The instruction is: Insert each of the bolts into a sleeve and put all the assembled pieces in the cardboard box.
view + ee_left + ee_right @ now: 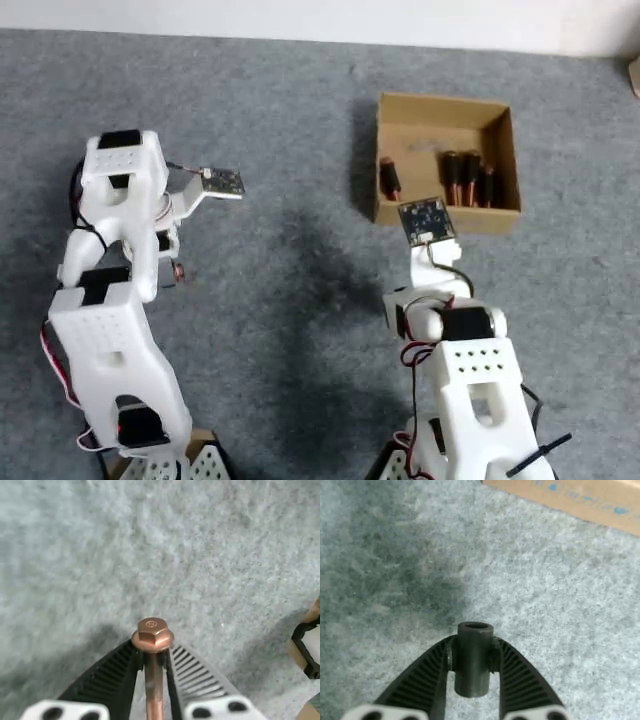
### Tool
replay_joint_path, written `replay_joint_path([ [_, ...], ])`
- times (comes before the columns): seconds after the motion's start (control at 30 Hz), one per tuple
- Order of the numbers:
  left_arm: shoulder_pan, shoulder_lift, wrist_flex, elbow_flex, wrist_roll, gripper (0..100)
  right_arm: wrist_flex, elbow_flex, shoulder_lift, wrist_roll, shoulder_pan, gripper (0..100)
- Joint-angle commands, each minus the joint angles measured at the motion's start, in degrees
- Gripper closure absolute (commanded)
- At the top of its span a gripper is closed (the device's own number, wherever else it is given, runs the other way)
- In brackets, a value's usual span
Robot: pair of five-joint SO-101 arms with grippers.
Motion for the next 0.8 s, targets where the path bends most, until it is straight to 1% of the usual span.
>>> replay_joint_path([
  [0.0, -0.6, -7.5, 1.0, -0.1, -21.0, 99, -1.1, -0.2, -1.3, 0.7, 0.5, 99.3],
  [0.17, -0.3, -11.6, 0.7, 0.0, -14.5, 99, -1.1, -0.1, -1.3, 0.7, 0.5, 99.3],
  [0.27, -0.3, -13.0, -3.3, 0.0, -9.1, 99, -1.1, -0.1, -1.3, 0.7, 0.5, 99.3],
  [0.37, -0.4, -14.1, -8.7, 0.0, -1.2, 99, -1.1, -0.1, -1.3, 0.7, 0.5, 99.3],
  [0.5, -0.3, -15.4, -15.4, 0.0, 12.1, 99, -1.1, -0.1, -1.3, 0.6, 0.5, 99.3],
  [0.67, -0.6, -17.6, -22.9, 0.0, 33.2, 99, -1.1, -0.1, -1.3, 0.6, 0.5, 99.3],
  [0.77, -0.7, -18.9, -25.1, 0.0, 45.0, 99, -1.1, -0.1, -1.3, 0.6, 0.5, 99.3],
])
